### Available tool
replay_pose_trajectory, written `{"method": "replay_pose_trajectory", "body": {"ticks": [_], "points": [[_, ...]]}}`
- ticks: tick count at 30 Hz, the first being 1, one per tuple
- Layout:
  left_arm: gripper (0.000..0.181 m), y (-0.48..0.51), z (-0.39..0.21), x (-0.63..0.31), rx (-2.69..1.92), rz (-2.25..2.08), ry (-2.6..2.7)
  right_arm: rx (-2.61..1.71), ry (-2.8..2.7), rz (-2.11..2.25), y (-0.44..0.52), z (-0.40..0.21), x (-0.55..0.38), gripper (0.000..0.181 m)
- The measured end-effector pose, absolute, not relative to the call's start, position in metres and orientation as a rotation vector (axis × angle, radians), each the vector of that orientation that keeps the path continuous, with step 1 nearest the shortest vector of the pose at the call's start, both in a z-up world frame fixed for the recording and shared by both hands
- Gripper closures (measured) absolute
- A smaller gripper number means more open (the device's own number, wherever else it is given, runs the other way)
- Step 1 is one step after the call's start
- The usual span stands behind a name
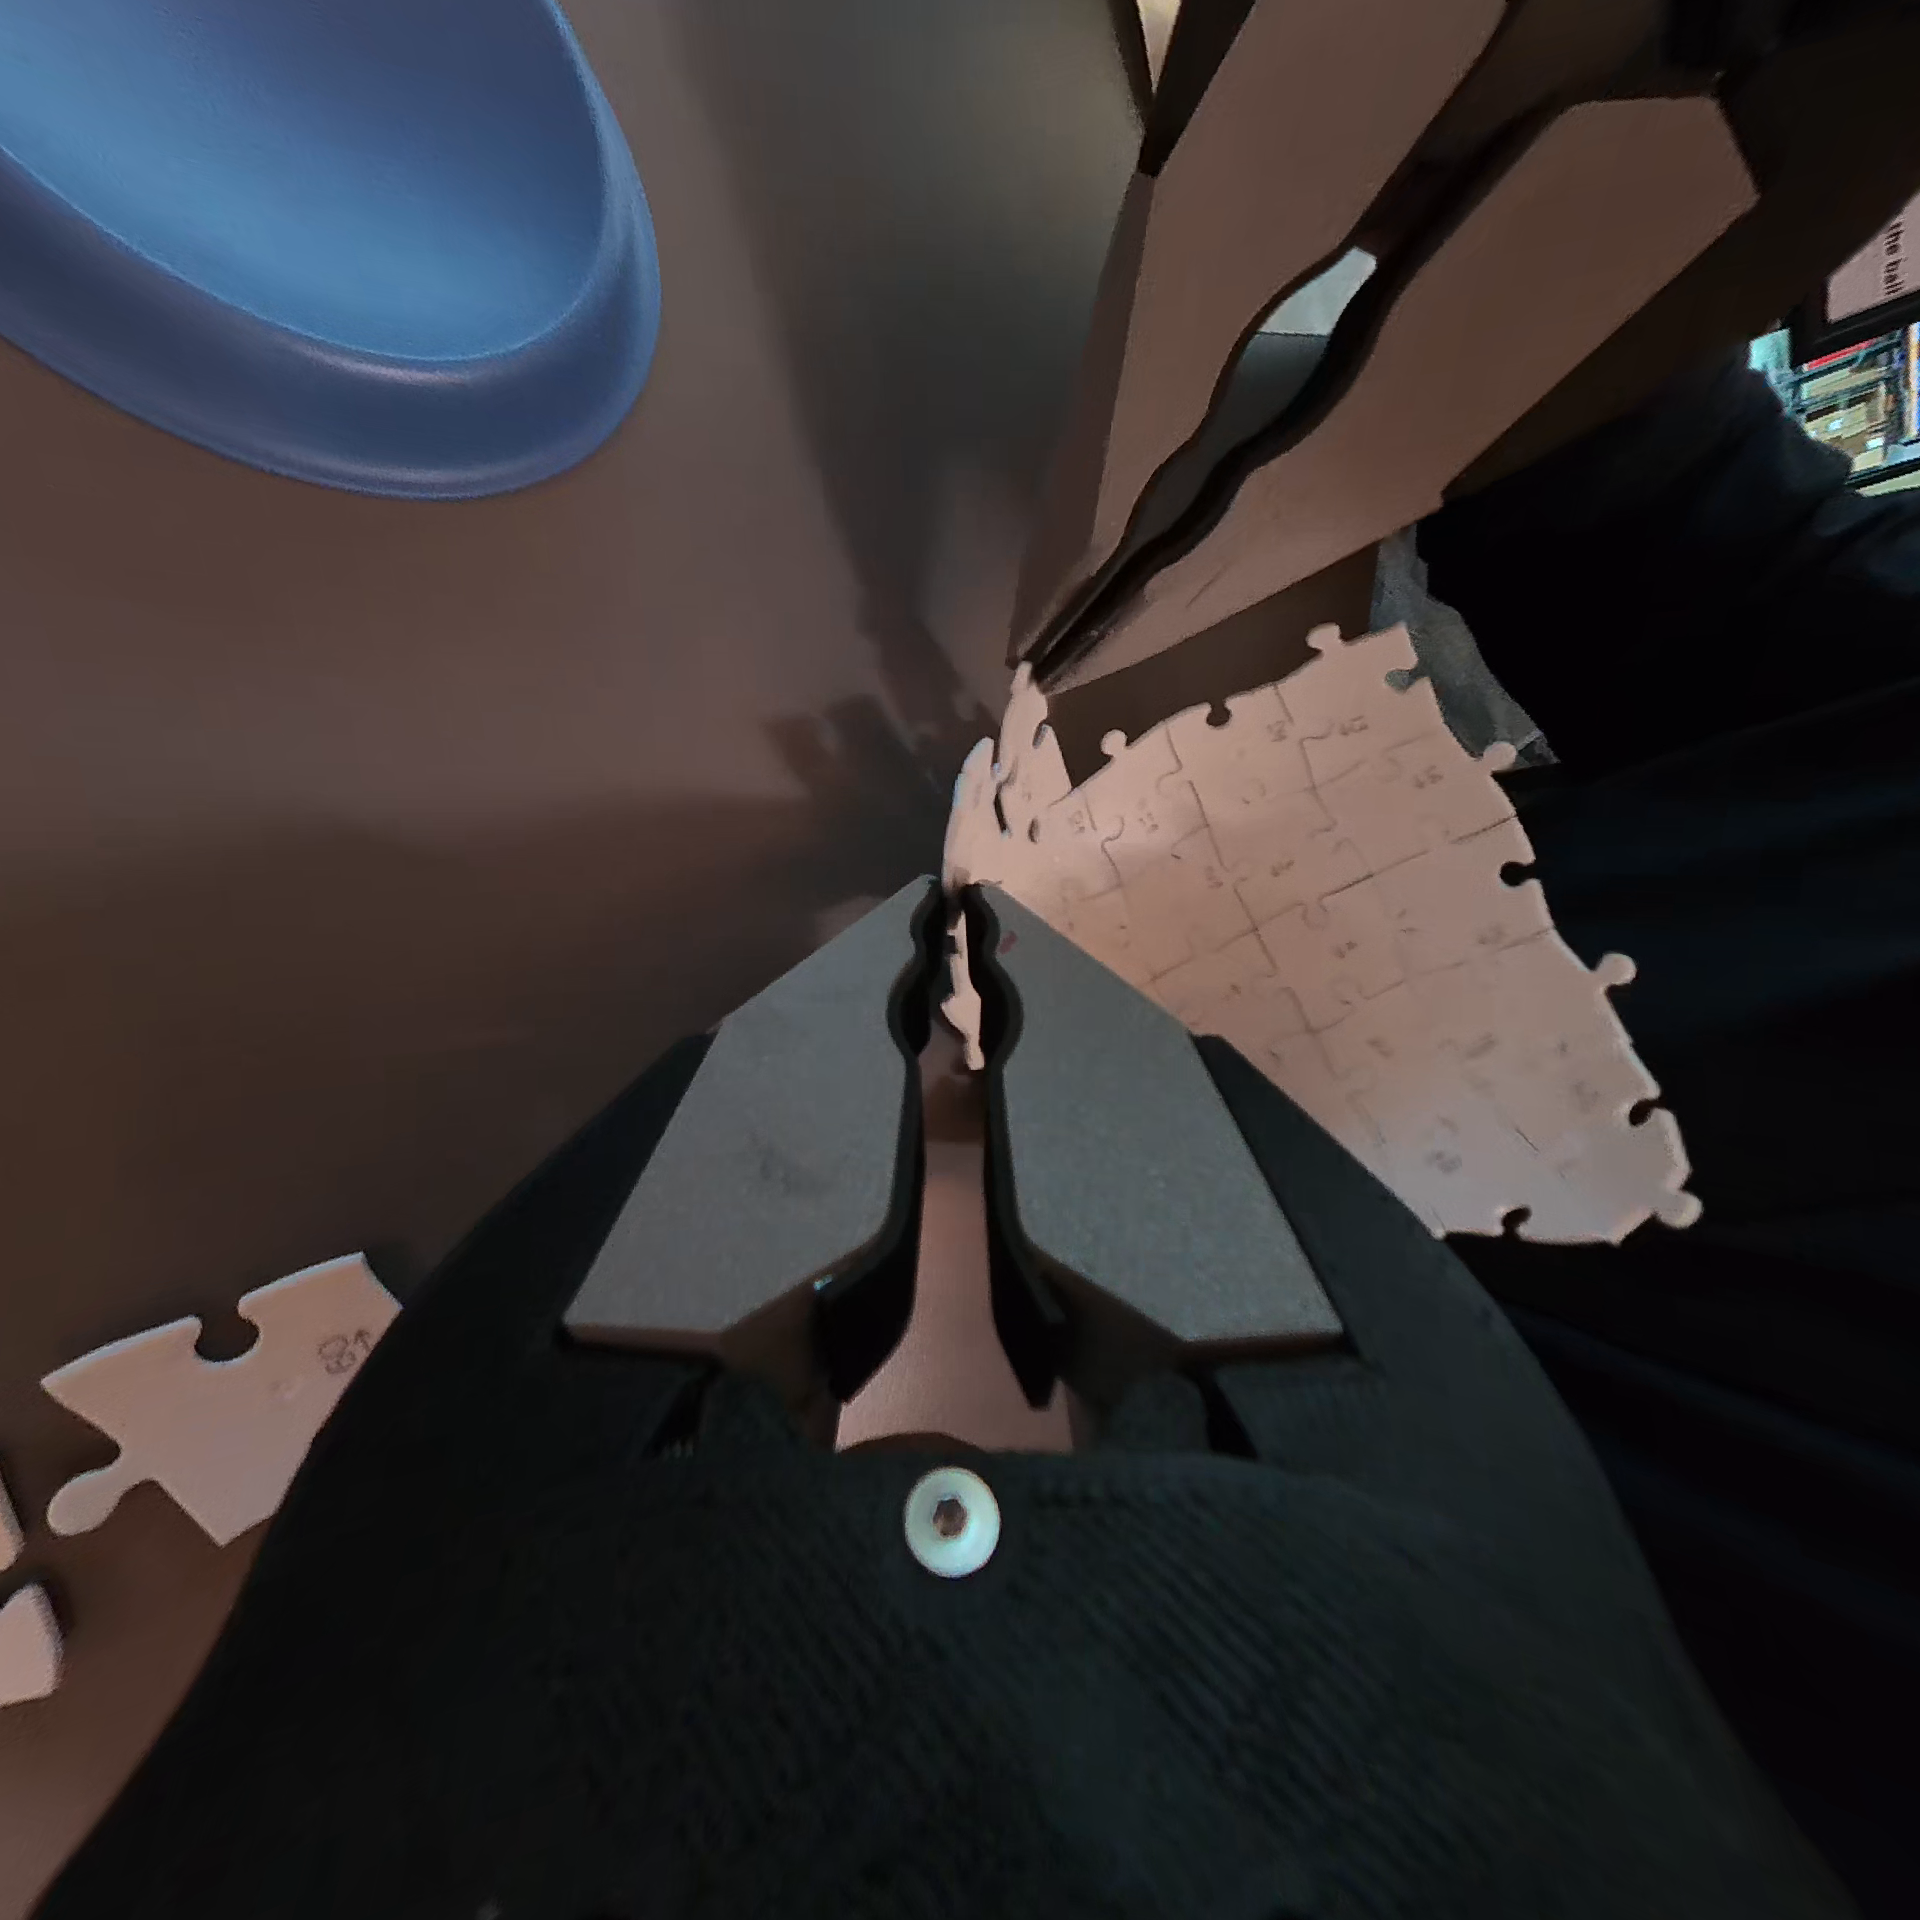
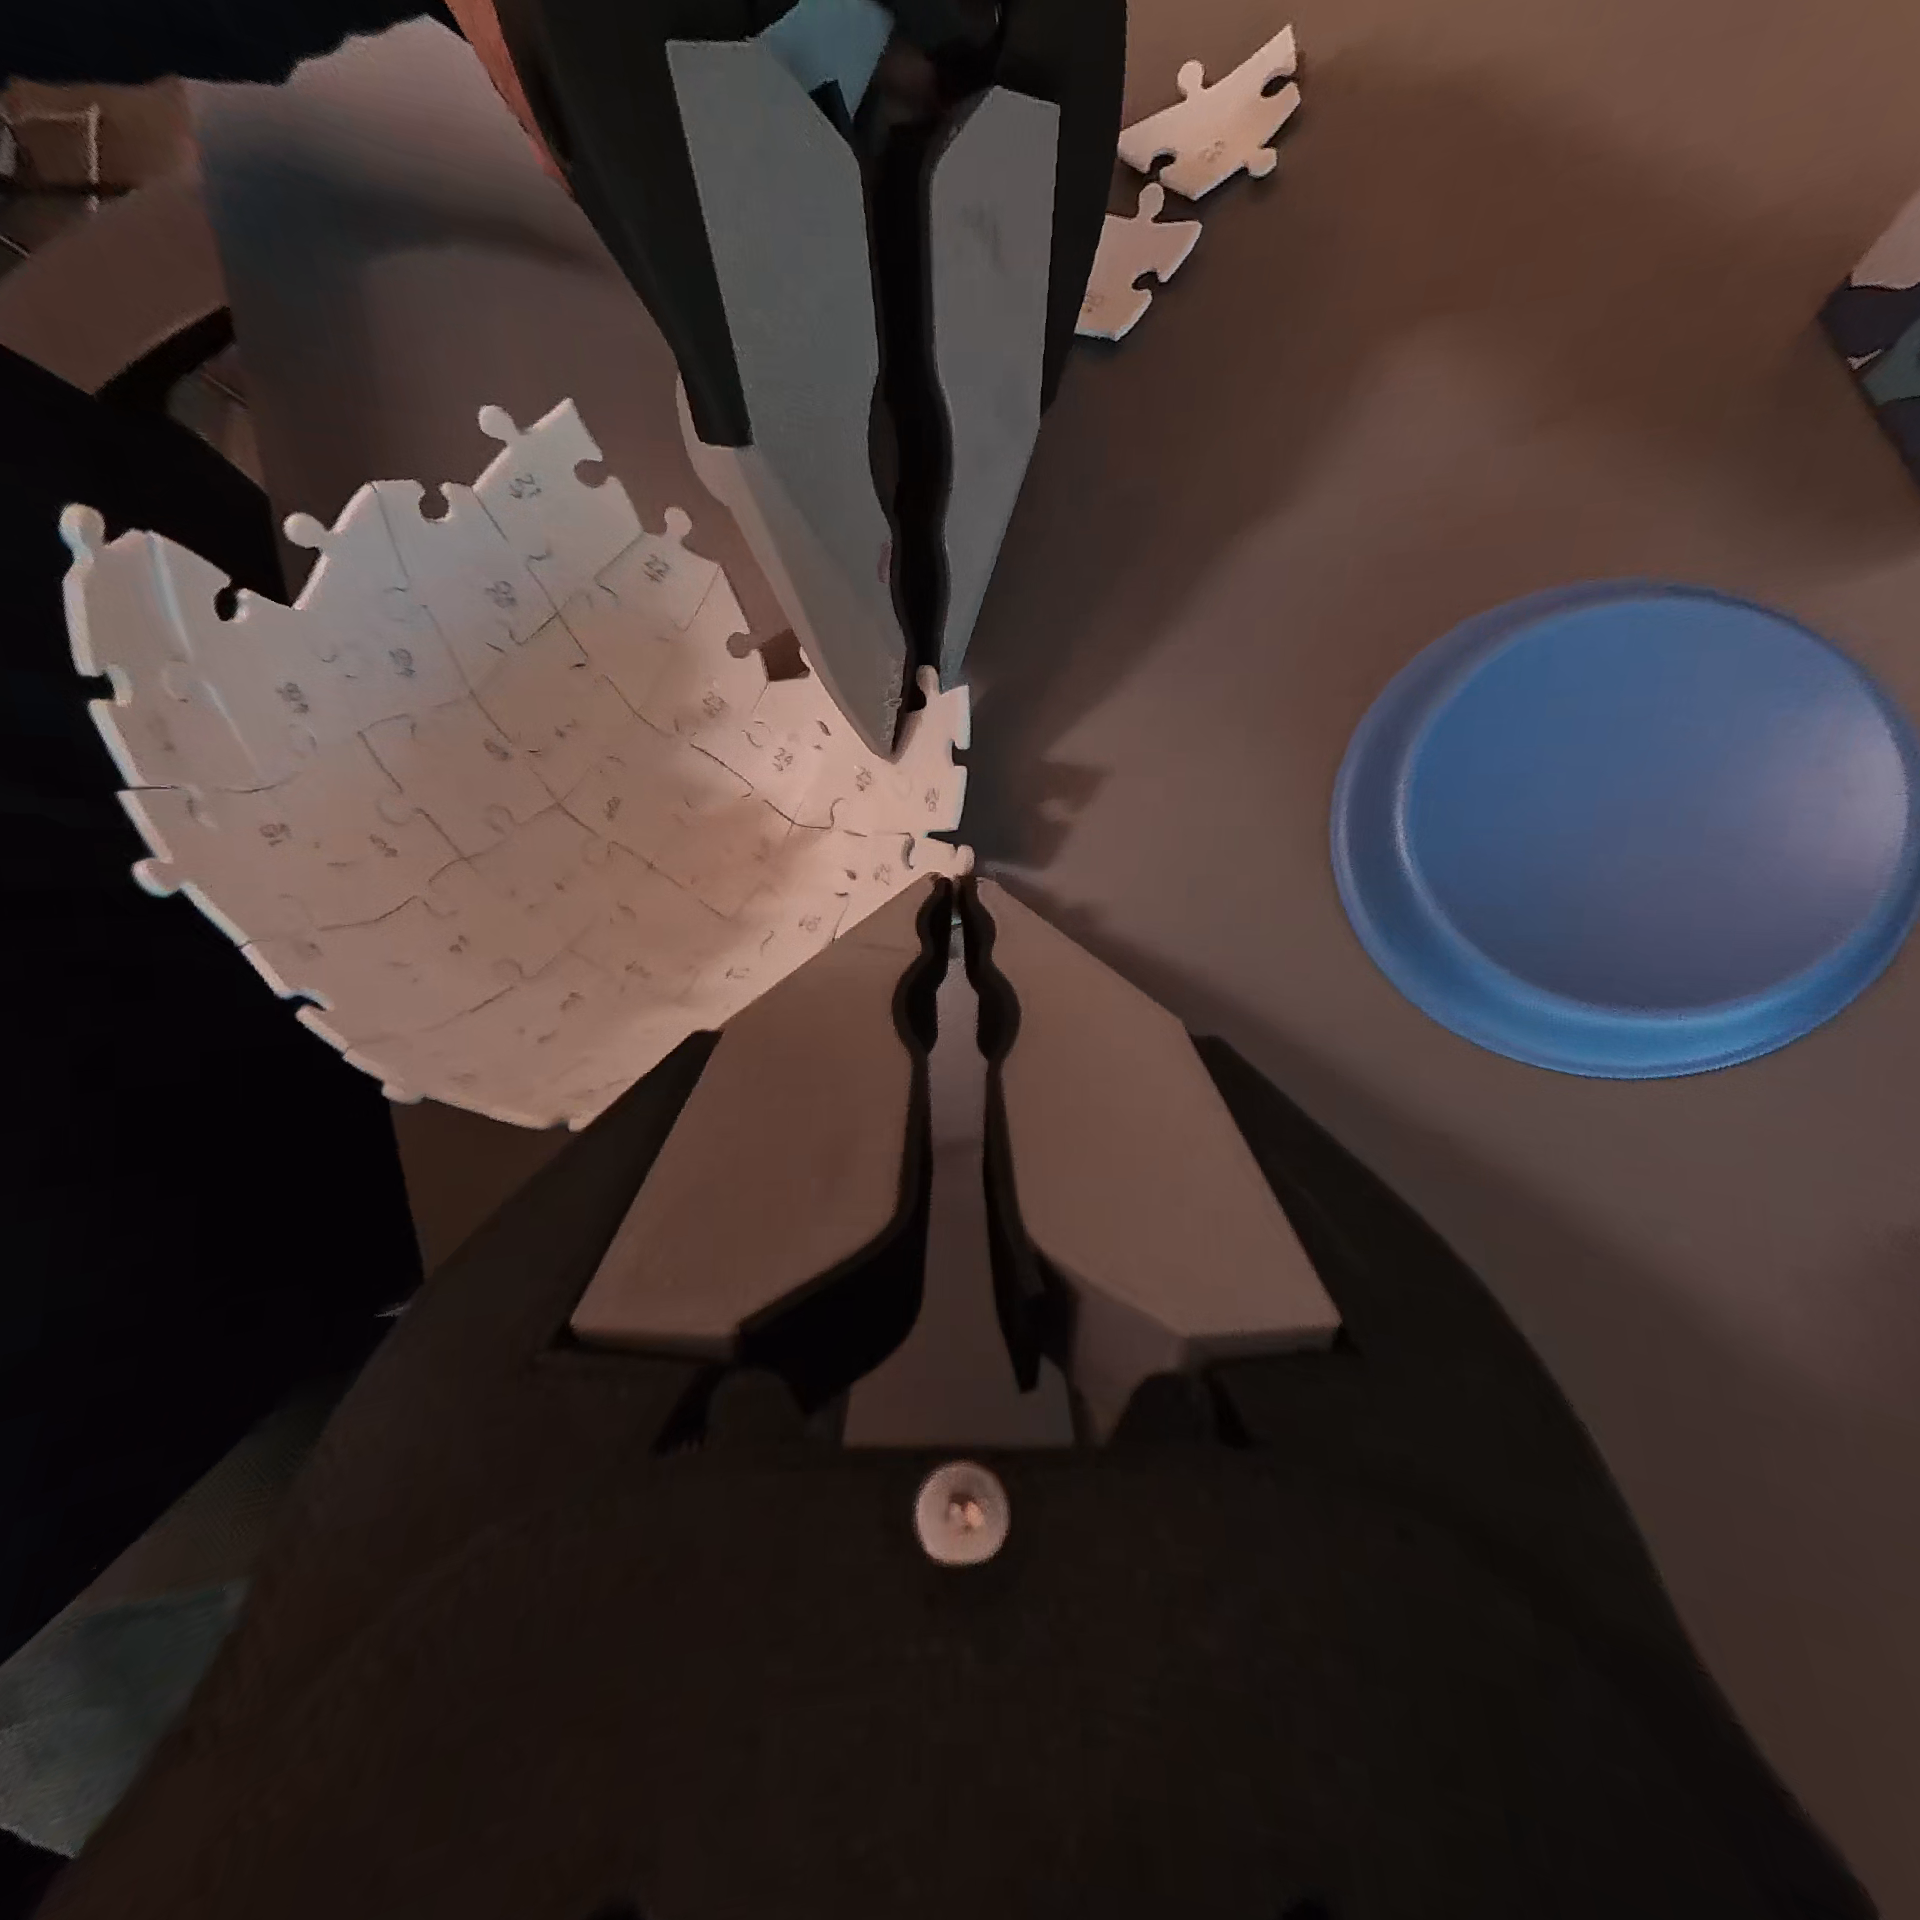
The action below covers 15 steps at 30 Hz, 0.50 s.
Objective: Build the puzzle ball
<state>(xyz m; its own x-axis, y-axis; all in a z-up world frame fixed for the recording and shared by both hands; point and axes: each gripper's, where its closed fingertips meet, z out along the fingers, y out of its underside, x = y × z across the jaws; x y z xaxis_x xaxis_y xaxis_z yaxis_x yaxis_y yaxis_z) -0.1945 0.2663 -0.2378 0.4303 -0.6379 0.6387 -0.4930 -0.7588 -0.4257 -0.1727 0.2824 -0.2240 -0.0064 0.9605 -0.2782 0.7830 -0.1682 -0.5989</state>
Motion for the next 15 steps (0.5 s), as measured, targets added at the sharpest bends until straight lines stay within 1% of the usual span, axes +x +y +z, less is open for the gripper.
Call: {"method": "replay_pose_trajectory", "body": {"ticks": [15], "points": [[0.18, 0.2661, -0.24, -0.1941, -2.523, -1.245, 0.992, -2.005, -1.895, 0.824, 0.283, -0.2287, -0.1748, 0.181]]}}
